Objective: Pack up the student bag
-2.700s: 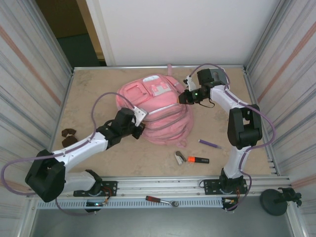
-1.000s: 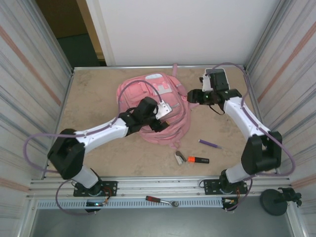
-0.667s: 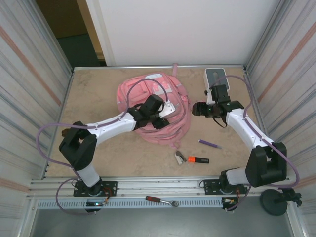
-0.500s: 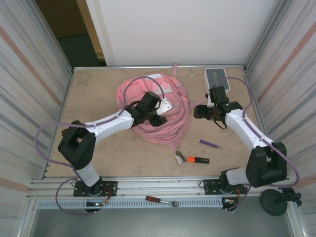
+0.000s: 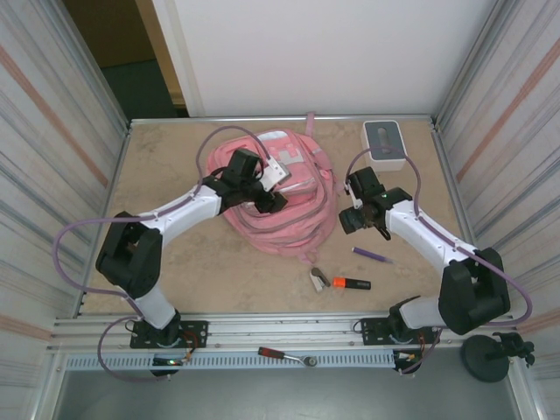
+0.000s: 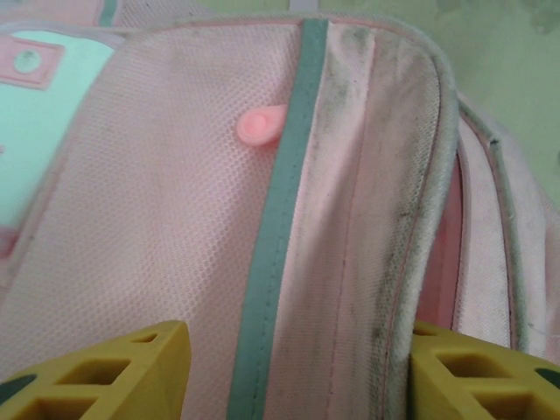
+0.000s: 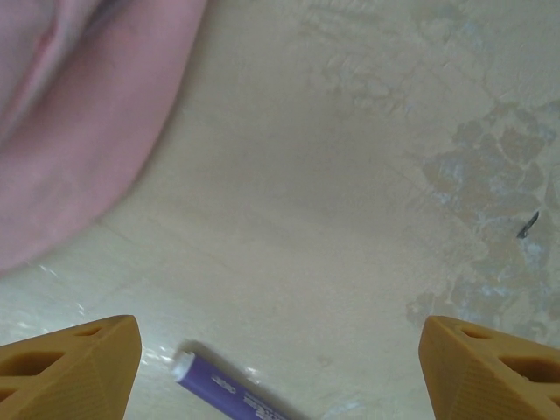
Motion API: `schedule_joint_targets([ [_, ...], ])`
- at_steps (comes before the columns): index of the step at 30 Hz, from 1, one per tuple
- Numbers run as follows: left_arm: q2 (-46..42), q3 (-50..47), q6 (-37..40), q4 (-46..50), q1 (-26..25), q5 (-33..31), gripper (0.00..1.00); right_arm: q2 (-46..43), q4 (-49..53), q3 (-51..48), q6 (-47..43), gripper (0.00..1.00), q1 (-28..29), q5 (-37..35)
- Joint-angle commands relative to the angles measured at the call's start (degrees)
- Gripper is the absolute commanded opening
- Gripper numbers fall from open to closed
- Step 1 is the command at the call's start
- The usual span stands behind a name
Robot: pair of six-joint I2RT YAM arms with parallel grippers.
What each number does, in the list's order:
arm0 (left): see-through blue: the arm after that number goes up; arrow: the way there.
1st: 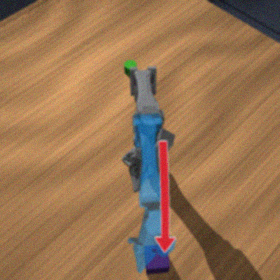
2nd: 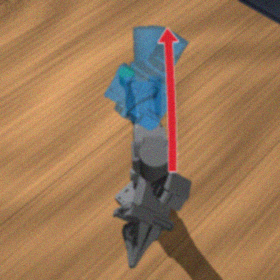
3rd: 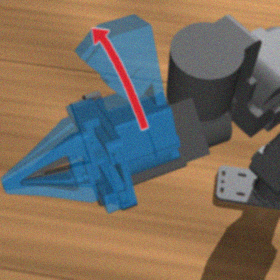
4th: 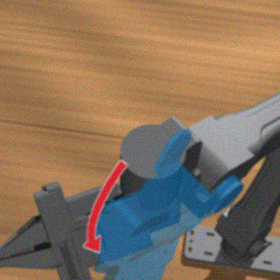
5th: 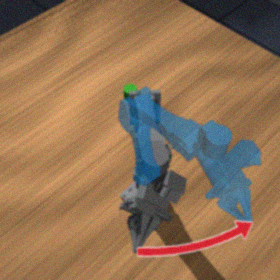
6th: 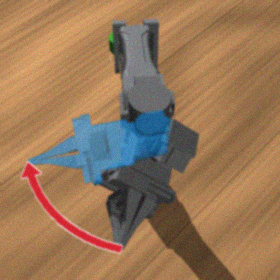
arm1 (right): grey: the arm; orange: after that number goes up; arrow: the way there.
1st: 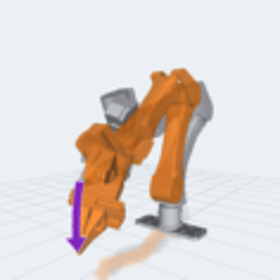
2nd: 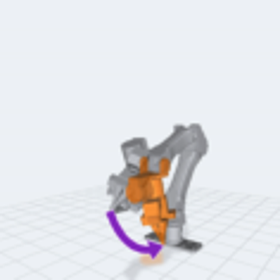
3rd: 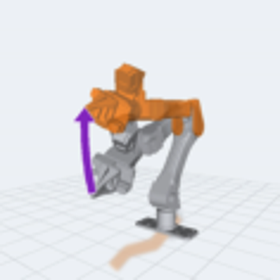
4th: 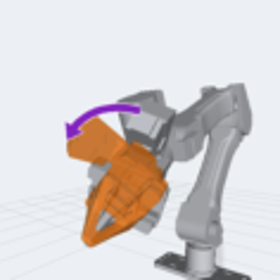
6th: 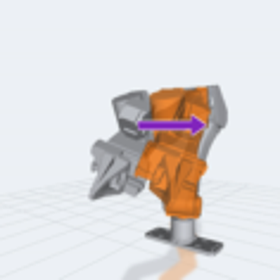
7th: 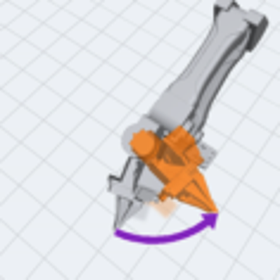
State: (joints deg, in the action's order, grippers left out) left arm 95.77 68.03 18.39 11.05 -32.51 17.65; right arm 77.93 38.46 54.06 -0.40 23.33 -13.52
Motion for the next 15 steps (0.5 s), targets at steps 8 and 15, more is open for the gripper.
schedule_joint_targets([
  [8, -2.97, -1.72, -2.04, -2.22, 2.63, 4.62, 0.36, 4.13, 6.96, -1.69, -10.84, 0.83, 3.15, -1.50],
  [15, -2.91, -1.78, -3.19, -3.34, 2.71, 5.25, 0.05, 6.74, 8.50, -4.05, -14.36, 0.78, 3.78, 2.89],
])
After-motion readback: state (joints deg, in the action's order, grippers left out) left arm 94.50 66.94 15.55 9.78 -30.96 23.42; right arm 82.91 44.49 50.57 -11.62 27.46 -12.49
